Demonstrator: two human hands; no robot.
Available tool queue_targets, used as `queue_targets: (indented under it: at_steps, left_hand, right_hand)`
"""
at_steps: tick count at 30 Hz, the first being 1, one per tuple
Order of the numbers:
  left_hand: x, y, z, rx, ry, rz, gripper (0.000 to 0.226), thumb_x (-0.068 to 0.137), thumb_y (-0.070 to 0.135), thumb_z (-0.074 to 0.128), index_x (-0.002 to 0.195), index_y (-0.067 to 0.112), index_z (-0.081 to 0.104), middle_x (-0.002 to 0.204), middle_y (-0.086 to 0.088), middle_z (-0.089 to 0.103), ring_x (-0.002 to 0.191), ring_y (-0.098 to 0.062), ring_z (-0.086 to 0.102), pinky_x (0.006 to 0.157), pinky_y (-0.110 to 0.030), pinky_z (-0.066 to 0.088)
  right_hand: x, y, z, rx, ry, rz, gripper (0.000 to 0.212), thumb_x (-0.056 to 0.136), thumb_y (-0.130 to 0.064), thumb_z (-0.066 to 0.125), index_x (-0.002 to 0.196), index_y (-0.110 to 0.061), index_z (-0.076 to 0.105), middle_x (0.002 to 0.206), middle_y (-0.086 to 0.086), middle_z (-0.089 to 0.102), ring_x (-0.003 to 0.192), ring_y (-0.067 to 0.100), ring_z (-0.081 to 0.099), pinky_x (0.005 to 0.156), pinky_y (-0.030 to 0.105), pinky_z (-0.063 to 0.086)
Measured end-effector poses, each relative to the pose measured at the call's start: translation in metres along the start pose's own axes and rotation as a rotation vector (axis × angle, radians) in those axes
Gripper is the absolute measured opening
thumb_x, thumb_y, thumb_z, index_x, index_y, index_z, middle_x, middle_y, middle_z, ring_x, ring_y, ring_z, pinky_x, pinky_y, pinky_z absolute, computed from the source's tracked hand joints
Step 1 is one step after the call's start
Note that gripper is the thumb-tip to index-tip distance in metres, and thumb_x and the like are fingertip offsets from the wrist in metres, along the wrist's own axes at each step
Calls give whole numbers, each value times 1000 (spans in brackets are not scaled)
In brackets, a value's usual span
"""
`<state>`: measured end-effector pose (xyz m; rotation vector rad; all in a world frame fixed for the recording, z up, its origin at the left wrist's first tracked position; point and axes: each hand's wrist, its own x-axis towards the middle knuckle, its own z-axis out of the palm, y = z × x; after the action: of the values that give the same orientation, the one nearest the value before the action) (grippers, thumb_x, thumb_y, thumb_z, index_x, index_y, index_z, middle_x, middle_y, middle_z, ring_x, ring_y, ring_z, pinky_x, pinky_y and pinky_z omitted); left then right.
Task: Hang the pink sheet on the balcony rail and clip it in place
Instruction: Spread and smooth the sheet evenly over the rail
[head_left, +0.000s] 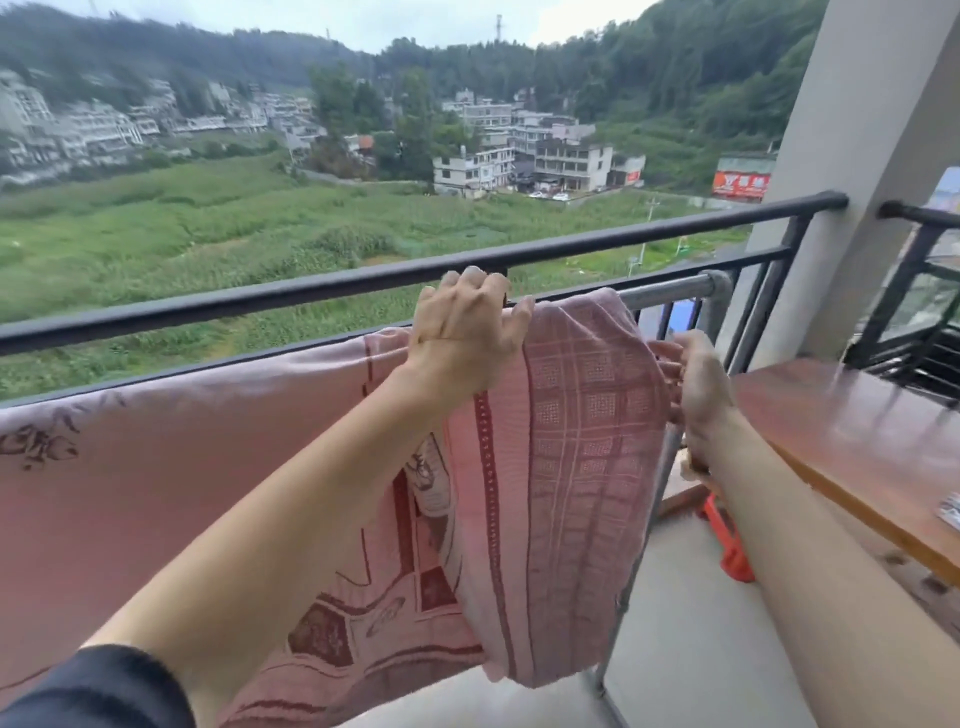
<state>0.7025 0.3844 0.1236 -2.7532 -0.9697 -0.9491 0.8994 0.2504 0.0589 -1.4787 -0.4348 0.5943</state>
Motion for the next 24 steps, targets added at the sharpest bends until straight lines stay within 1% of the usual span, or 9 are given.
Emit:
queue_targets:
  at_steps: [2, 4, 7, 9, 12, 15, 17, 21, 24]
  left_hand:
    - [13, 9, 7, -32, -175, -65, 51, 99, 57, 32, 118, 20, 61, 109, 0, 66, 98, -22, 61, 80, -37, 46]
    - [20, 16, 18, -21, -213, -84, 46, 98, 60, 34, 100, 27, 66, 86, 8, 67, 81, -17, 63, 65, -32, 47]
    - [30, 25, 28, -76, -100, -122, 42, 98, 51, 44, 73, 25, 64, 61, 8, 61, 61, -14, 61, 55, -28, 49]
    - [41, 29, 33, -153, -82, -154, 34, 97, 47, 49, 81, 27, 72, 65, 9, 67, 63, -12, 63, 56, -25, 51]
    - [51, 31, 37, -244, -64, -150, 23, 94, 45, 56, 98, 35, 76, 81, 15, 73, 76, -9, 66, 68, -27, 54]
    - [56, 33, 48, -272, -18, -99, 20, 93, 45, 57, 96, 36, 75, 74, 16, 70, 71, -7, 65, 65, -30, 57]
    - [57, 37, 53, -246, 38, -73, 20, 94, 45, 57, 93, 36, 75, 69, 16, 69, 67, -6, 64, 62, -30, 56]
    - [57, 38, 59, -148, 123, -38, 23, 96, 46, 53, 93, 36, 73, 68, 15, 67, 67, -8, 63, 61, -31, 53]
    - [58, 38, 57, -161, 126, -58, 22, 96, 46, 54, 96, 36, 73, 76, 17, 70, 72, -6, 65, 63, -30, 53]
  right_hand:
    - [6, 2, -6, -81, -174, 19, 60, 97, -64, 31, 101, -19, 70, 74, -4, 63, 62, 13, 58, 57, 27, 46]
    - [12, 2, -3, -188, -308, 8, 72, 96, -71, 28, 105, -16, 73, 74, -5, 68, 76, 17, 62, 74, 36, 47]
    - [22, -2, 2, -179, -369, -99, 47, 99, -54, 47, 95, -19, 77, 87, -2, 74, 87, 18, 64, 84, 38, 47]
    - [39, -4, -1, 2, -393, -131, 23, 94, -32, 61, 101, -14, 74, 90, 4, 70, 88, 22, 62, 87, 42, 45]
    - [48, -16, -7, 223, -511, -85, 31, 91, -19, 56, 114, -4, 71, 100, 14, 68, 92, 29, 63, 84, 40, 50]
    - [55, -29, -8, 161, -631, 63, 44, 98, -42, 48, 99, -9, 77, 89, 12, 72, 78, 25, 68, 70, 30, 57]
    - [64, -37, -8, 37, -673, 122, 52, 97, -53, 47, 89, -13, 79, 83, 11, 72, 70, 22, 70, 64, 29, 58]
    - [80, -47, -8, 7, -740, 37, 33, 92, -36, 56, 86, -15, 81, 82, 9, 75, 68, 18, 71, 63, 26, 60]
    - [83, -51, -9, 34, -828, -2, 26, 91, -23, 59, 99, -8, 79, 91, 15, 75, 73, 20, 73, 66, 27, 60]
